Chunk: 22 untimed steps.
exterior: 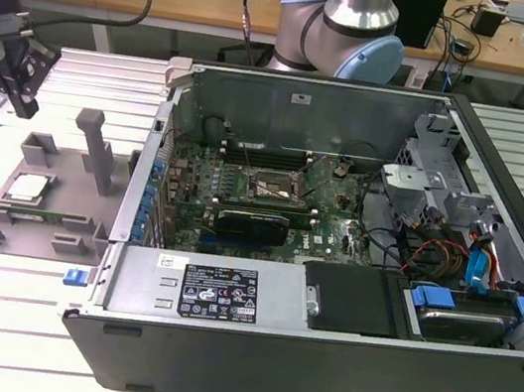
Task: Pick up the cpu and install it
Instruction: 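Pick up the cpu and move it towards the insertion slot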
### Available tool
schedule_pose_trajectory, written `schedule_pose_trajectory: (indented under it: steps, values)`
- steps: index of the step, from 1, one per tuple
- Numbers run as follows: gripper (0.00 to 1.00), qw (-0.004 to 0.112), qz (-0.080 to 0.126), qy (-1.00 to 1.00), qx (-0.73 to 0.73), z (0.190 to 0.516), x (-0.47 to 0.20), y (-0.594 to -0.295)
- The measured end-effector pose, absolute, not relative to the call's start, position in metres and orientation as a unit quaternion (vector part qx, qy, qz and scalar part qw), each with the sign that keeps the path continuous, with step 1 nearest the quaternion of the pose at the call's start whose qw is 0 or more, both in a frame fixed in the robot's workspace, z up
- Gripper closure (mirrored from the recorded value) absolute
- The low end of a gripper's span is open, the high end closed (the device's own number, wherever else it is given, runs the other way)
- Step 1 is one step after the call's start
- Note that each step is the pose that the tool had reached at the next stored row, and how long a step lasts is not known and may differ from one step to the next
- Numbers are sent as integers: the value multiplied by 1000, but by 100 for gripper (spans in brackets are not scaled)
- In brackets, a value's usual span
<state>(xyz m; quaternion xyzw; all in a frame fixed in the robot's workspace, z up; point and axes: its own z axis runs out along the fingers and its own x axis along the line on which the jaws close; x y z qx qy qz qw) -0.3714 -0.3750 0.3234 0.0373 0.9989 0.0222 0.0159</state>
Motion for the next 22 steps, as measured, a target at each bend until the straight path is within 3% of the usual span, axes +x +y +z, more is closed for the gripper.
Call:
schedule_pose_trajectory:
  steps: [22]
  values:
    - [89,16,22,999,37,318,-396,-375]
